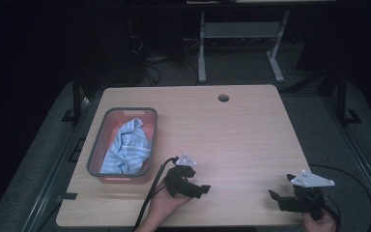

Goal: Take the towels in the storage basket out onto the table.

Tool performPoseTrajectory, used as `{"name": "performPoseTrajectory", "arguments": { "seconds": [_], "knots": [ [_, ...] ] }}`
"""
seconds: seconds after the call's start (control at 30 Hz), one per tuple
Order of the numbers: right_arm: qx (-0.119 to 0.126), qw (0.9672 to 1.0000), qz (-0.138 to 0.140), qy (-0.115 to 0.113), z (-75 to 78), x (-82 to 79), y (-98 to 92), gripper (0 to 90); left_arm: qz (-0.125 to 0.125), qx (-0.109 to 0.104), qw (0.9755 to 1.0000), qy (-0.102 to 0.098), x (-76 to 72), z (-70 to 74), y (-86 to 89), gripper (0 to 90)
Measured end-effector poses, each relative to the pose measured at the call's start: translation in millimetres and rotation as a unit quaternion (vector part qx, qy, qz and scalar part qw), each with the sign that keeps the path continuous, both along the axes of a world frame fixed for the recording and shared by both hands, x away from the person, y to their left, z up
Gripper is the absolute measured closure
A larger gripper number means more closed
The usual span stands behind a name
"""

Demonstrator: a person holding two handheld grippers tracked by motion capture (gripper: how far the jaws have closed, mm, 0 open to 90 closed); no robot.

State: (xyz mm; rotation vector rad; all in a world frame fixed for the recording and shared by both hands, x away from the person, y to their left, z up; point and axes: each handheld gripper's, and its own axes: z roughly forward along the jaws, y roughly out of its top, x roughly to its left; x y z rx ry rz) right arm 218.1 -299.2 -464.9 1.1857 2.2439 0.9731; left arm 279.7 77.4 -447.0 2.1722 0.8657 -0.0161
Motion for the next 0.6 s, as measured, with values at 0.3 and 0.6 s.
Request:
{"name": "performPoseTrajectory", "arguments": {
  "seconds": [0.3,0.6],
  "knots": [
    [0.004,1.0000,-0.003,0.002,-0.8,2.6,-1.6,13.7,0.003,0.000,1.0000,-0.003,5.2,4.7,2.1,20.0],
    [0.004,1.0000,-0.003,0.001,-0.1,2.5,-0.6,13.7,-0.002,0.015,0.9999,0.002,7.2,14.8,0.6,20.0]
  ]
}}
